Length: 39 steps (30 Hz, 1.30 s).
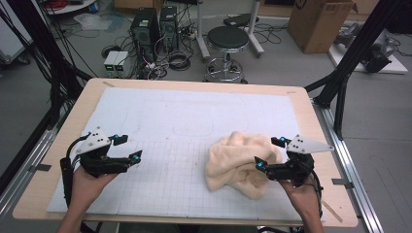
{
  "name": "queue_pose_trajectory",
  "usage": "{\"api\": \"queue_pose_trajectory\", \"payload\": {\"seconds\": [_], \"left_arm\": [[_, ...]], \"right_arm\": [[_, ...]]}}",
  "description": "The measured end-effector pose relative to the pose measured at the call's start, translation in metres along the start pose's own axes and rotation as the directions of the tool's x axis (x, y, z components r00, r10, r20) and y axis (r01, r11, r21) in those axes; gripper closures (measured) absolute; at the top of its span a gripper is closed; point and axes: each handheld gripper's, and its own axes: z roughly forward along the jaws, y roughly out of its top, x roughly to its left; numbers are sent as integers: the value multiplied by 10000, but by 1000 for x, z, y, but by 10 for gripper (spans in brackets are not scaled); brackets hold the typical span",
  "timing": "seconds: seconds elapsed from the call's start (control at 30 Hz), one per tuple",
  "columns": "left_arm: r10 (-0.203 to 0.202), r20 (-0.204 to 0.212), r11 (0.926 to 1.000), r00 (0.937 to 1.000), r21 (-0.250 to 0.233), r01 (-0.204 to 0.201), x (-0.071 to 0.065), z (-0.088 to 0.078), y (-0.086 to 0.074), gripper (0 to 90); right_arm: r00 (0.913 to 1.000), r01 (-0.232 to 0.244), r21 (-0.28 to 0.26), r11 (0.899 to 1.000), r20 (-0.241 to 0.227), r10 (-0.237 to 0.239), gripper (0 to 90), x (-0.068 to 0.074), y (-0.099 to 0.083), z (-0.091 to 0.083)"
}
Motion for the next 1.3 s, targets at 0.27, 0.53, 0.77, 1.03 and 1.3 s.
{"api": "queue_pose_trajectory", "payload": {"seconds": [0.27, 0.53, 0.77, 1.03, 1.3], "left_arm": [[-31, 33, 10000, 10000, 72, 31, 0, 3, -1, 253], [-43, 88, 10000, 10000, 83, 42, 1, 3, -1, 253], [-60, 42, 9999, 10000, 97, 60, 0, 3, -3, 253], [-209, -52, 9998, 9998, 29, 209, 4, 3, -7, 254], [-229, 11, 9997, 9997, 99, 229, 4, 5, -9, 254]], "right_arm": [[9999, -110, 19, 9999, -13, 110, 118, -2, 0, -3], [9997, -228, 8, 9997, -95, 228, 118, -2, 5, -7], [9994, -241, 213, 9995, -230, 245, 118, -3, 7, 0], [9973, -33, 1061, 9944, -723, 111, 146, -6, 10, 20], [9927, 285, 2002, 9793, -1205, -42, 241, -3, 8, 36]]}}
